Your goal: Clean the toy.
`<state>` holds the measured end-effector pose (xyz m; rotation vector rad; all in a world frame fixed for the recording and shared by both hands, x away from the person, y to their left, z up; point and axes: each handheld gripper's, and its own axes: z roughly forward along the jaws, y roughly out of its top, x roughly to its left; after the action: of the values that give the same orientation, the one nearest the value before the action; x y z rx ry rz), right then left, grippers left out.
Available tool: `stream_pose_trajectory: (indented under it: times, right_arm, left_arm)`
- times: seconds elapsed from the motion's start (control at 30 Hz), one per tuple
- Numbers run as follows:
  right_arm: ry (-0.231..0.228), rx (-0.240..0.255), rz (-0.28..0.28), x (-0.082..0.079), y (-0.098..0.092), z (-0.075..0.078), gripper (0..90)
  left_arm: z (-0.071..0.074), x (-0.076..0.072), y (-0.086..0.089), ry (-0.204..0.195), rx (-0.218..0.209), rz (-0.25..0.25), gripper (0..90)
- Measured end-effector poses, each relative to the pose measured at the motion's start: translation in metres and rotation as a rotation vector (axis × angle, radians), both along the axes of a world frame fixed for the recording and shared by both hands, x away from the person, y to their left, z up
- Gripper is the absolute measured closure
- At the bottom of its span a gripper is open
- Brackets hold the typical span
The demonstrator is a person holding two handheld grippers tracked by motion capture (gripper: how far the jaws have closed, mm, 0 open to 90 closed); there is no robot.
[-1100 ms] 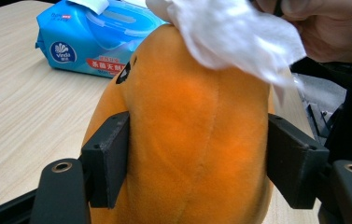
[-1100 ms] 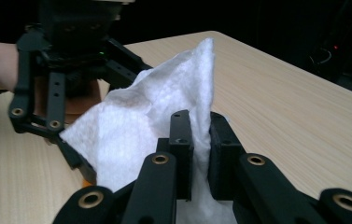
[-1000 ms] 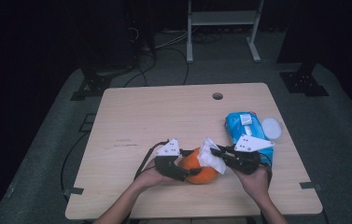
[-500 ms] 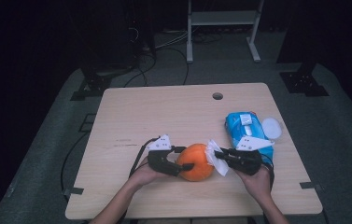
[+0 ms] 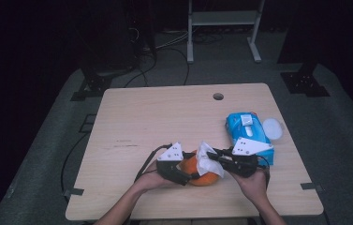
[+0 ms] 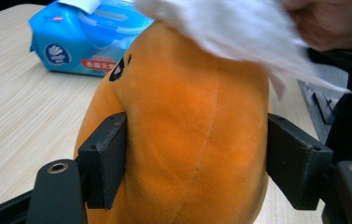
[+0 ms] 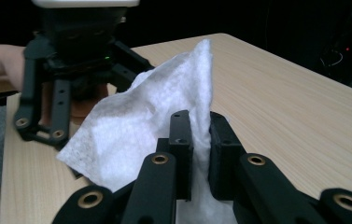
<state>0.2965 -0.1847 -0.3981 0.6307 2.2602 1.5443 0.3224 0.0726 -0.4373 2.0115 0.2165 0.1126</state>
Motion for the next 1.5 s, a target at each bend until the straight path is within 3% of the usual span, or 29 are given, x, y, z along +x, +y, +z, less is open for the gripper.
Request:
stream_pose_trajectory:
  times: [0.17, 0.33, 0.63, 0.83, 1.0, 1.2, 1.3, 1.5]
  right_arm:
    - [0.033, 0.016, -0.044, 0.007, -0.008, -0.005, 81.0]
    - [0.060, -0.007, -0.077, 0.013, -0.014, -0.013, 81.0]
    - [0.130, -0.014, -0.116, 0.017, -0.027, -0.022, 81.0]
    - [0.079, -0.016, -0.100, 0.008, -0.019, -0.014, 80.8]
    - [0.021, -0.016, -0.060, -0.001, -0.009, -0.004, 80.8]
    - [-0.025, -0.031, -0.020, -0.009, 0.003, 0.003, 80.8]
    - [-0.030, -0.042, -0.025, -0.007, 0.003, 0.004, 80.9]
    - [-0.025, -0.039, -0.063, 0.002, -0.007, 0.001, 80.9]
  left_arm:
    - [-0.001, -0.004, -0.001, -0.053, 0.011, -0.065, 27.7]
    - [0.001, -0.001, 0.004, -0.052, 0.009, -0.032, 27.9]
    - [-0.002, 0.019, 0.024, 0.106, -0.083, 0.096, 26.7]
    - [-0.002, 0.027, 0.032, 0.170, -0.124, 0.194, 27.4]
    - [-0.001, 0.021, 0.022, 0.161, -0.113, 0.199, 28.5]
    - [0.002, 0.004, -0.001, 0.073, -0.058, 0.147, 28.2]
    - [0.001, 0.000, -0.007, 0.043, -0.038, 0.127, 29.0]
    - [-0.001, 0.000, -0.005, 0.039, -0.046, 0.097, 29.6]
